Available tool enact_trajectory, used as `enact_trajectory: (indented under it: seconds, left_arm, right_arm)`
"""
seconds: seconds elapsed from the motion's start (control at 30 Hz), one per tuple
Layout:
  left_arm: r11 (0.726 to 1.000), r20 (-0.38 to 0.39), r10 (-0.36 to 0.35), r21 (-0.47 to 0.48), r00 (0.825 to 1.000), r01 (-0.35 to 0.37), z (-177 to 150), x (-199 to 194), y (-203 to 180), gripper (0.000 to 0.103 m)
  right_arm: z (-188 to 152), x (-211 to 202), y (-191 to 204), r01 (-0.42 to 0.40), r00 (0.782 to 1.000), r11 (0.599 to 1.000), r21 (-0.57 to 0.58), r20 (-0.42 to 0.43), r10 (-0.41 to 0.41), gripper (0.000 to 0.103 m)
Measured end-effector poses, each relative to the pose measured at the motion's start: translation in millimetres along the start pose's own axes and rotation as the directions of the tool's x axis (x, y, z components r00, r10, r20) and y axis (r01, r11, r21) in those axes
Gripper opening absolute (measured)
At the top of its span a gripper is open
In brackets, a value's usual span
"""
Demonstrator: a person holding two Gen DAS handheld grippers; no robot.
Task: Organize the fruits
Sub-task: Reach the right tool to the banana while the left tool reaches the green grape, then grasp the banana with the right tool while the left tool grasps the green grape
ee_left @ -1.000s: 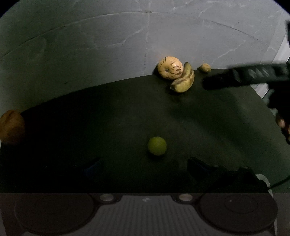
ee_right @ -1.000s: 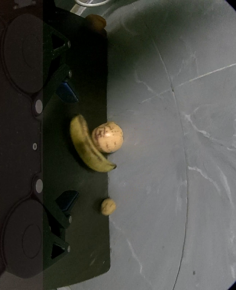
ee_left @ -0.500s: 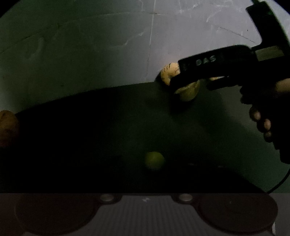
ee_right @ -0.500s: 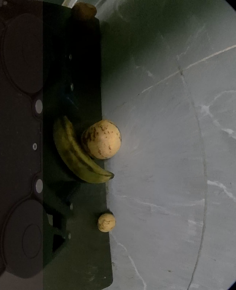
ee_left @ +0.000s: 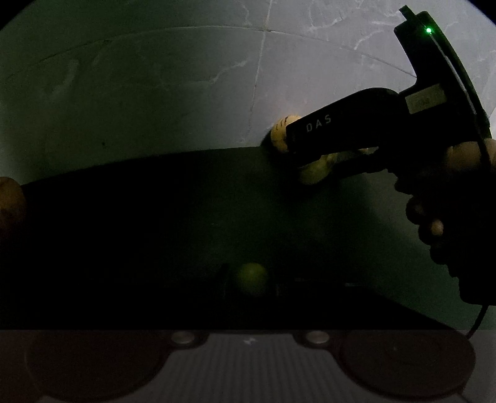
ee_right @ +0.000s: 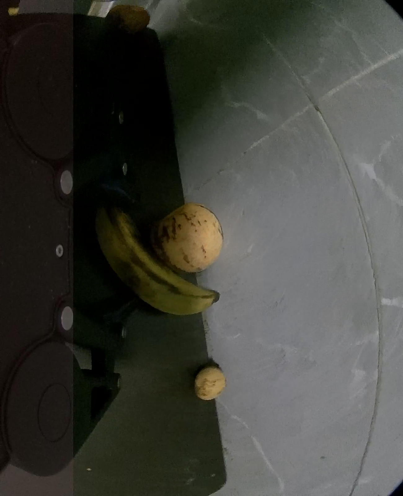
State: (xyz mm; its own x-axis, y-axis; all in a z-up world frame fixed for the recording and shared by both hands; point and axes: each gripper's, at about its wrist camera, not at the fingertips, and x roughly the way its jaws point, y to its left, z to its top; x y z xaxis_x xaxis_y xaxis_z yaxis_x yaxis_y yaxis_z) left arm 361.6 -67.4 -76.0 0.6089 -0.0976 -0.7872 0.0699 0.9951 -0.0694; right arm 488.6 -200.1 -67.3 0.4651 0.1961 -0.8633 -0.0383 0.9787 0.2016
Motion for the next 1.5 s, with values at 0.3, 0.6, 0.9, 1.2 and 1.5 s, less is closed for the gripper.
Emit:
enact_trajectory:
  seconds: [0.3,0.6,0.9,1.2,1.5]
  left_arm:
    - [0.999,-0.001,-0.007,-0.035,1.000,0.007,3,3,0,0.027]
    - [0.996,-0.006,-0.011,-0.088,1.000,0.010,8,6,3,0.027]
    - [0.993,-0.010,-0.005,-0.115,1.000,0.004,9,2,1,0.027]
    - [0.991,-0.009,0.006,-0.137,1.000,-0.007,10,5,0,0.027]
    - [0.990,-0.003,0.007,-0.140,1.000,-0.007,7,2,-1,0.027]
  right_arm:
    - [2,-7,-8,-0.032,0.999,0.999,-0.034,-0.025,0.031,0.043]
    - [-3,-21,-20,-0.072,0.996,0.996,-0.047,-0.056,0.070,0.028]
    - [-7,-35,-22,-0.072,0.995,0.988,-0.138,-0.083,0.061,0.026]
    - [2,-22,-15,-0.056,0.995,0.985,-0.163,-0.090,0.042,0.036]
    - [13,-9,-4,-0.005,0.997,0.979,-0.202,-0.072,-0.010,0.032]
